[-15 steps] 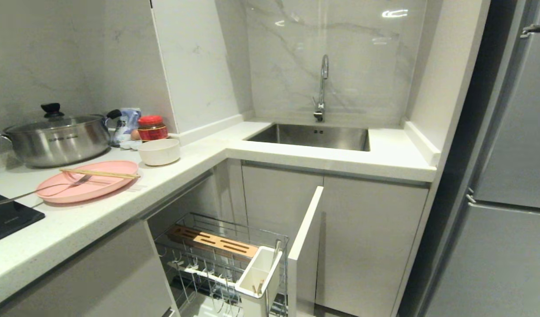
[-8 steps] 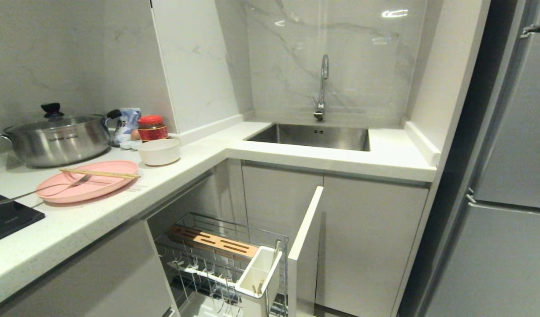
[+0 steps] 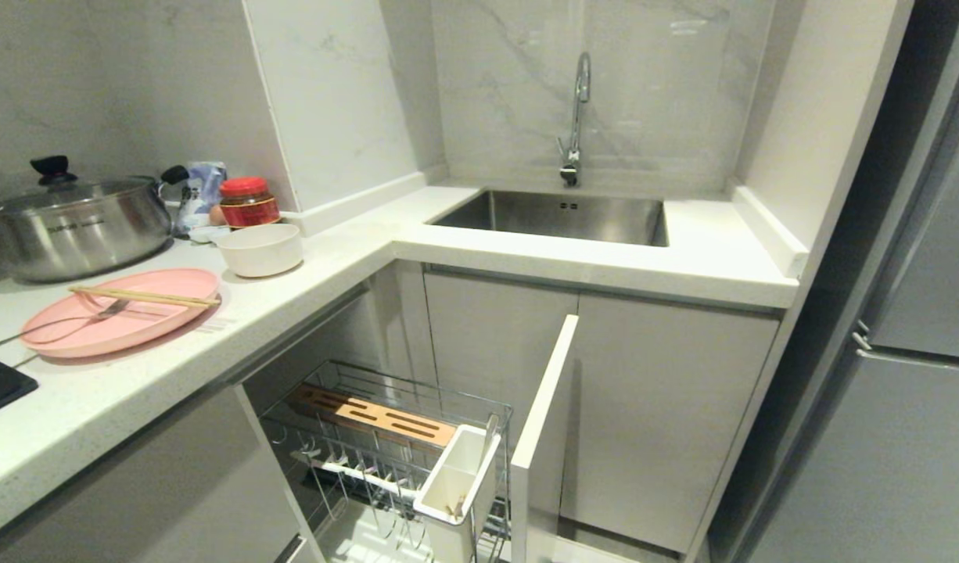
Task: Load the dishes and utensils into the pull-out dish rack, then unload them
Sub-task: Pick up the chopsticks and place it in the cupboard
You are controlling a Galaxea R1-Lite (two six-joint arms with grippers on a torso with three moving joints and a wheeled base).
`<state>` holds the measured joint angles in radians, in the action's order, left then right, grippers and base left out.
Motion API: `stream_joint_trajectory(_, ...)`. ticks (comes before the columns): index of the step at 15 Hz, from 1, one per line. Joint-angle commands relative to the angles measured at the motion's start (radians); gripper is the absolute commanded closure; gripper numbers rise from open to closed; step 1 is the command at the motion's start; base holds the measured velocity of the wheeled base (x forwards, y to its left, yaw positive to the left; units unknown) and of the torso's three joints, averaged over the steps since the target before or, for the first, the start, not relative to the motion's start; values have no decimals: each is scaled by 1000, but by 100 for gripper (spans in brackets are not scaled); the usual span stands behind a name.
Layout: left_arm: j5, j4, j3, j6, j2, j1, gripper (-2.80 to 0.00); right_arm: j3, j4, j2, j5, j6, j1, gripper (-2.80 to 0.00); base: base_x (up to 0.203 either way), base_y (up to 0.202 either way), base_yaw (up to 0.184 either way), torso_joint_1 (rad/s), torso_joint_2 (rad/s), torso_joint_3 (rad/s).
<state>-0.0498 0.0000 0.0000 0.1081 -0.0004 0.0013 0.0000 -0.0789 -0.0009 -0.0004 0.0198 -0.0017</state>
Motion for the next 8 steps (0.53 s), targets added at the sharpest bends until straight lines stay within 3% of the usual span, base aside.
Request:
stream_joint_trajectory(1, -1, 0, 6, 1, 2, 0, 0, 26, -1, 1, 0, 0, 0, 0, 0, 0, 0, 7, 2, -188)
stream_joint_trajectory(8, -1, 0, 5, -1, 2, 0, 0, 26, -1, 1, 0, 0, 0, 0, 0, 0, 0, 3, 3, -200)
